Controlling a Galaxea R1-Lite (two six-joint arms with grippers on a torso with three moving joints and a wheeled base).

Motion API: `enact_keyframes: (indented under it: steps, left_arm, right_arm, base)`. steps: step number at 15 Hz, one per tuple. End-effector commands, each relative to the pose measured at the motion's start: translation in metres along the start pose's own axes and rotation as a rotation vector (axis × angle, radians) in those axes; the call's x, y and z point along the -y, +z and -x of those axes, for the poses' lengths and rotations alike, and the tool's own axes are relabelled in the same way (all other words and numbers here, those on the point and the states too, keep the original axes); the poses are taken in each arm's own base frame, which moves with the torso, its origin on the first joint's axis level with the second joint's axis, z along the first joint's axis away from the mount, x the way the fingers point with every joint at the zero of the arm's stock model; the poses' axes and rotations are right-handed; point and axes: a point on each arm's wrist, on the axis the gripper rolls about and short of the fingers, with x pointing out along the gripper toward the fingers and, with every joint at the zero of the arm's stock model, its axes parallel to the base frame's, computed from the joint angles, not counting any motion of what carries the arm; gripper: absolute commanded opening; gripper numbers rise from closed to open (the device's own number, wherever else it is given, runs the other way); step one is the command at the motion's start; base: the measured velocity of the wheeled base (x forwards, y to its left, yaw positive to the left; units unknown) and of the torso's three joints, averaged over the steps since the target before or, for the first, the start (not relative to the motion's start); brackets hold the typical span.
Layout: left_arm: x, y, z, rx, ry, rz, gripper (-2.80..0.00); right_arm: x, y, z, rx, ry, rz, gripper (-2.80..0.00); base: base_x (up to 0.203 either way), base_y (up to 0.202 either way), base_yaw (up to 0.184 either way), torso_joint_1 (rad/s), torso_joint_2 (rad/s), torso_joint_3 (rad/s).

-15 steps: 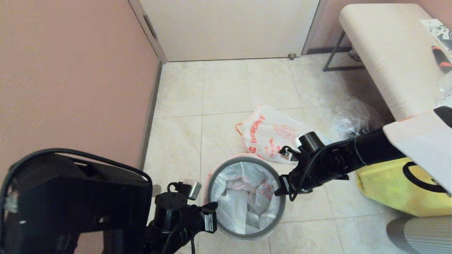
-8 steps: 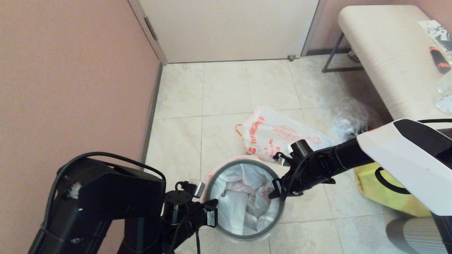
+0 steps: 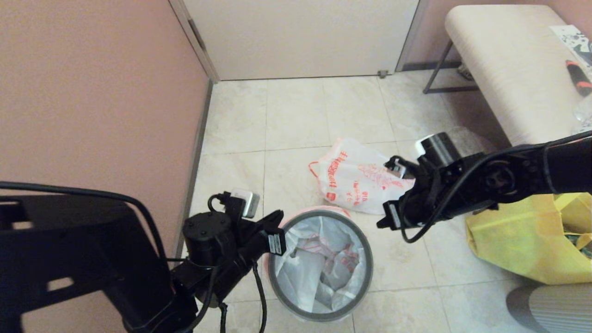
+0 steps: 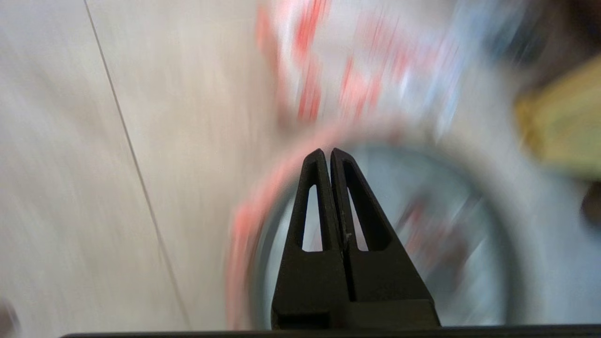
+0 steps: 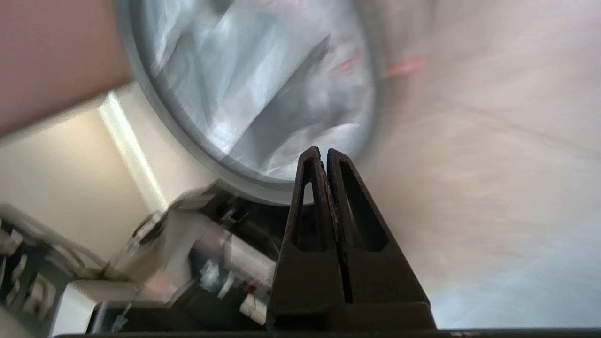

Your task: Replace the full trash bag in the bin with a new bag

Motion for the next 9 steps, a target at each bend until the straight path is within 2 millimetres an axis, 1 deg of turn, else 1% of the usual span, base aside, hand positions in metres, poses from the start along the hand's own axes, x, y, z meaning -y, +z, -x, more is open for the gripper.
enact_keyframes:
  steps: [1, 2, 3, 4, 5, 7, 9]
  left_arm:
    - [0.008, 0.064, 0.029, 0.203, 0.004, 0.032, -2.80]
    - [0.011, 0.085, 0.043, 0.247, 0.021, 0.035, -2.80]
    - [0.014, 0.104, 0.063, 0.292, 0.038, 0.040, -2.80]
    - [0.011, 0.119, 0.084, 0.332, 0.064, 0.038, -2.80]
    - [0.004, 0.128, 0.106, 0.365, 0.093, 0.033, -2.80]
    - [-0.016, 0.136, 0.149, 0.418, 0.168, 0.024, -2.80]
    - [-0.034, 0.129, 0.183, 0.427, 0.249, -0.022, -2.80]
  right_arm:
    - [-0.015, 0.003, 0.063, 0.162, -0.136, 0.026, -2.80]
    - [-0.016, -0.003, 0.082, 0.184, -0.216, 0.022, -2.80]
    - [-0.017, -0.013, 0.103, 0.186, -0.265, 0.018, -2.80]
    - [-0.019, -0.026, 0.125, 0.187, -0.294, 0.015, -2.80]
    - [-0.020, -0.041, 0.145, 0.195, -0.311, 0.012, -2.80]
    - [-0.016, -0.079, 0.178, 0.211, -0.351, -0.022, -2.80]
    - [-0.004, -0.115, 0.201, 0.239, -0.431, -0.077, -2.80]
  base:
    - [0.000, 0.000, 0.000, 0.000, 0.00, 0.000]
    - [0.000, 0.000, 0.000, 0.000, 0.00, 0.000]
    - [0.000, 0.000, 0.000, 0.000, 0.00, 0.000]
    - [0.000, 0.000, 0.000, 0.000, 0.00, 0.000]
    - [0.000, 0.000, 0.000, 0.000, 0.00, 0.000]
    - [0.000, 0.000, 0.000, 0.000, 0.00, 0.000]
    - [0.000, 0.000, 0.000, 0.000, 0.00, 0.000]
